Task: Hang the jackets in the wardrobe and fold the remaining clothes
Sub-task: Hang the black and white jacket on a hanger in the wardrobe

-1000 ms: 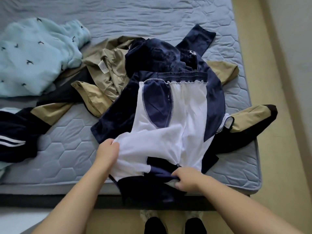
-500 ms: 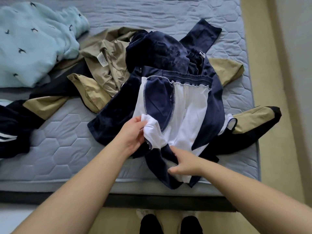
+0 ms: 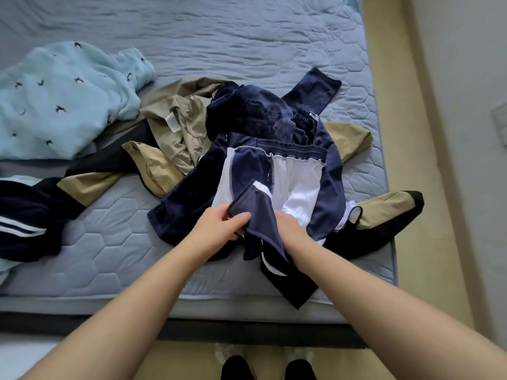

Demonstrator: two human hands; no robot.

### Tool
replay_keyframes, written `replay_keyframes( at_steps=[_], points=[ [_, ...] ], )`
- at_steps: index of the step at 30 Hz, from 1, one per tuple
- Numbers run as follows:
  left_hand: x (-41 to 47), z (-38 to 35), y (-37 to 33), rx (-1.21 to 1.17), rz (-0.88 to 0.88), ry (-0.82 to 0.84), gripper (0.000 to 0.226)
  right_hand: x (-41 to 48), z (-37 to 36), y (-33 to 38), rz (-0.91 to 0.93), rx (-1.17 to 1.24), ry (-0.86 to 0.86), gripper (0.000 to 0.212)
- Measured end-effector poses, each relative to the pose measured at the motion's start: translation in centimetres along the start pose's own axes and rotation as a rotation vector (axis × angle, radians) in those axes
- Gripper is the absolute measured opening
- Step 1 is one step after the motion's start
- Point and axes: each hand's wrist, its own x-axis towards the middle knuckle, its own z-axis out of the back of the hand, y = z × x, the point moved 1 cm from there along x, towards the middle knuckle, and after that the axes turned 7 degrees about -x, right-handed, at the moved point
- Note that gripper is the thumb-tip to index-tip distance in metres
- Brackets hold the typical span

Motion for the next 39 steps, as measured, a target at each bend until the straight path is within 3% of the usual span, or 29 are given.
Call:
replay_keyframes(
  at_steps=[4, 8, 9, 11, 15, 19, 23, 25, 27, 30, 33, 35, 39],
  points=[
    [-3.6, -1.0, -5.9, -0.274, -0.065, -0.097, 0.017, -4.7, 1.2, 3.8, 0.058, -0.071, 0.024, 0.022],
    [-8.8, -1.2, -13.6, -0.296, -0.168, -0.127, 0.021, -10.3, 3.2, 10.5, 0.123, 0.014, 0.08, 0.066],
    [-10.3, -1.1, -15.6, -0.292, -0.199, -0.147, 0.022, -11.6, 4.0, 12.2, 0.194, -0.1, 0.127, 0.066],
    [-13.3, -0.6, -19.7, -0.278, -0.26, -0.182, 0.021, -15.4, 5.7, 15.6, 0.352, -0.405, 0.18, 0.032],
    [-19.6, 0.4, -28.0, -0.252, -0.409, -0.205, 0.018, -20.9, 9.2, 21.9, 0.454, -0.815, -0.138, 0.022],
    [-26.6, 1.2, -35.5, -0.213, -0.599, -0.269, 0.015, -25.6, 11.9, 28.0, 0.562, -0.893, -0.471, 0.02],
    [-33.5, 1.6, -41.7, -0.191, -0.816, -0.339, 0.018, -31.0, 14.1, 33.6, 0.736, -0.837, -0.812, 0.017],
    [-36.5, 2.5, -44.3, -0.156, -0.954, -0.405, 0.017, -33.9, 14.8, 36.5, 0.828, -0.778, -0.876, 0.024],
    [-39.4, 3.8, -46.5, -0.1, -1.092, -0.49, 0.01, -36.9, 15.2, 38.9, 0.955, -0.712, -0.925, 0.014],
    [-43.1, 5.4, -49.4, -0.079, -1.19, -0.543, 0.015, -41.7, 14.8, 42.2, 1.146, -0.545, -1.004, 0.014],
    [-46.0, 6.4, -51.8, -0.121, -1.219, -0.528, 0.021, -45.8, 14.1, 45.5, 1.193, -0.38, -0.942, 0.009],
    [-47.6, 7.1, -53.2, -0.164, -1.239, -0.526, 0.021, -48.0, 13.3, 47.3, 1.176, -0.317, -0.819, 0.003],
    [-50.0, 8.5, -55.7, -0.102, -1.279, -0.597, 0.018, -51.4, 12.2, 49.9, 1.128, -0.168, -0.534, 0.012]
  ],
)
